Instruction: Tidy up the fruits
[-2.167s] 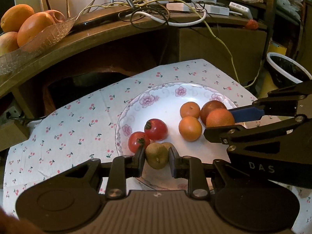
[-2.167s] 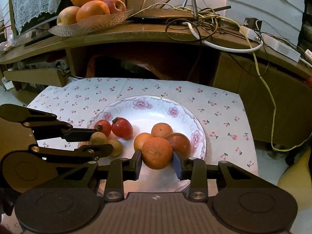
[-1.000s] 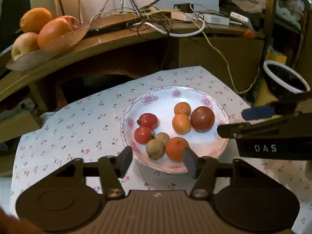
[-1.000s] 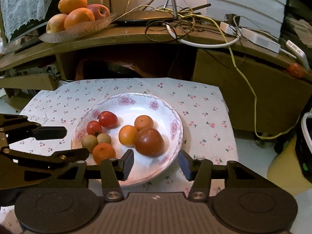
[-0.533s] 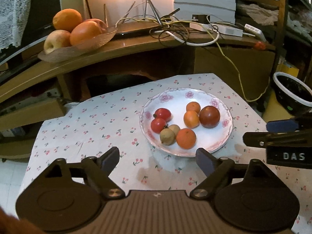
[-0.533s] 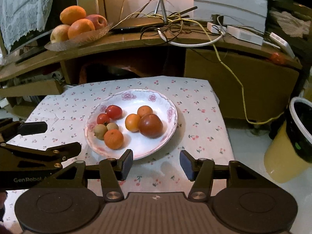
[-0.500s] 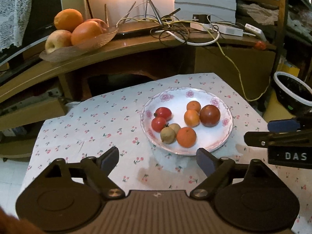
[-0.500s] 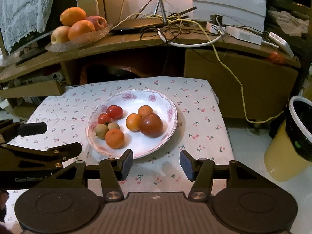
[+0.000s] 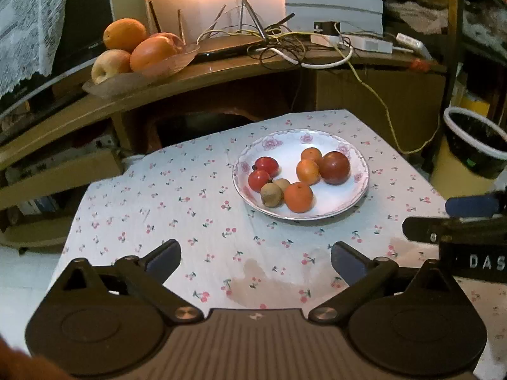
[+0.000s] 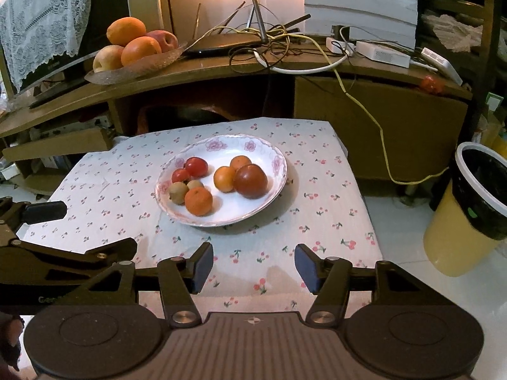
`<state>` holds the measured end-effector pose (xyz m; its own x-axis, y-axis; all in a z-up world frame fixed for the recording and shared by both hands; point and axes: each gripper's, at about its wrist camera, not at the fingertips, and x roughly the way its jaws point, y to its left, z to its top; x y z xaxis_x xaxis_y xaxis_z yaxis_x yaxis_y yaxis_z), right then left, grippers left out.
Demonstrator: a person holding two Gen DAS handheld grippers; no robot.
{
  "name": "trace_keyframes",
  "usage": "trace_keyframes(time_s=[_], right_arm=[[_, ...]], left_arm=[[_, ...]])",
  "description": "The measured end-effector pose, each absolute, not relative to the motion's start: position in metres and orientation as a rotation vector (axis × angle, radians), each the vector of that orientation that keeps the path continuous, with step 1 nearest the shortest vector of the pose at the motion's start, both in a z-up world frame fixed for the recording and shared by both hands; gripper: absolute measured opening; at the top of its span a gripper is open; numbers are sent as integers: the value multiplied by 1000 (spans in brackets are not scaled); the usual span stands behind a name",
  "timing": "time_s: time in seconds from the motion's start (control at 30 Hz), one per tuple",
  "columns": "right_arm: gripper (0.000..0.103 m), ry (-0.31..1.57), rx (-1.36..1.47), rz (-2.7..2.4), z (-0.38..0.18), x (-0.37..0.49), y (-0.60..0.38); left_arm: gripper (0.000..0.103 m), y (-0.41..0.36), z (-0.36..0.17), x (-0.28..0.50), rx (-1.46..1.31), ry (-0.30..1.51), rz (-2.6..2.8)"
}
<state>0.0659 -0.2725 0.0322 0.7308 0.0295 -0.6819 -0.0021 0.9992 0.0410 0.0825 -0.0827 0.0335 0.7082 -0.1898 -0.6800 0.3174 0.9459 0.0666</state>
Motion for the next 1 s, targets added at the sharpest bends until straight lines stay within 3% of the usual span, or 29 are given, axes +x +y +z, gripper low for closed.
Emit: trace_keyframes(time_s=[1.0], right_arm=[[59, 750, 25, 17, 32, 7, -250]], left_arm=[[103, -65, 35, 29, 162, 740, -244]])
